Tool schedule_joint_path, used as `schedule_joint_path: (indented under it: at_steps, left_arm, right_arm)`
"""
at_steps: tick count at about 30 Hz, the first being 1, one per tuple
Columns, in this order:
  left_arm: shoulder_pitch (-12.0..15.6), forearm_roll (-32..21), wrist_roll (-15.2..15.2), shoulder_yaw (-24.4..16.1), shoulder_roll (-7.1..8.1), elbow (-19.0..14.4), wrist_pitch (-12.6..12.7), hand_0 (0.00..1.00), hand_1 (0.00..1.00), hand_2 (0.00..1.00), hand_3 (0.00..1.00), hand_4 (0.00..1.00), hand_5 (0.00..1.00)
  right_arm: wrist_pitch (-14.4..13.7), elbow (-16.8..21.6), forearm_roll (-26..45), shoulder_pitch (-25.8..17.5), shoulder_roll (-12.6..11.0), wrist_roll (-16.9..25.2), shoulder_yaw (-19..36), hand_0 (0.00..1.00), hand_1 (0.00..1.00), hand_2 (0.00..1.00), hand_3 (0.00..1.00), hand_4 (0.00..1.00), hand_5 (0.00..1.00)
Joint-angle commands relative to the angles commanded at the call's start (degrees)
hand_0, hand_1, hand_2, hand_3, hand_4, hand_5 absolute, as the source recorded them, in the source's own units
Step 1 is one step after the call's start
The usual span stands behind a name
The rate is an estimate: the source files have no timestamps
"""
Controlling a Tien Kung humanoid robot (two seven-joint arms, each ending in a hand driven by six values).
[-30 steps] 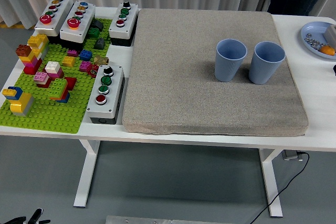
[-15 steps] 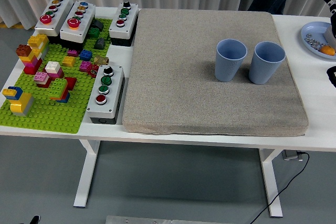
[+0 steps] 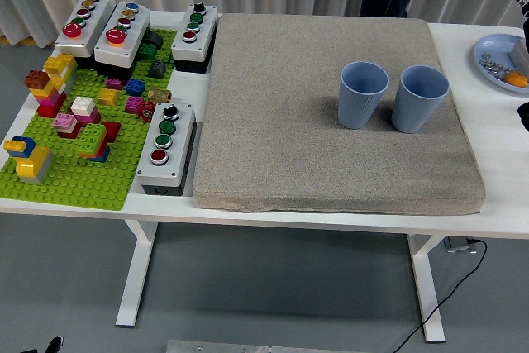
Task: Pick cup pour cup place
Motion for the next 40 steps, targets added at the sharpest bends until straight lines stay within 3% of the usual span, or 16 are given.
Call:
schedule_joint_path:
  at_steps: [40]
  left_arm:
    - [-0.32, 2.65, 0.54, -1.64, 0.14, 0.0, -0.21, 0.684, 0.72, 0.752, 0.643, 0.514, 0.97]
  right_arm:
    - [0.24, 0.1, 0.48, -0.19, -0.45, 0.01, -0.14, 0.946, 0.87, 0.916, 0.871, 0.66, 0.998]
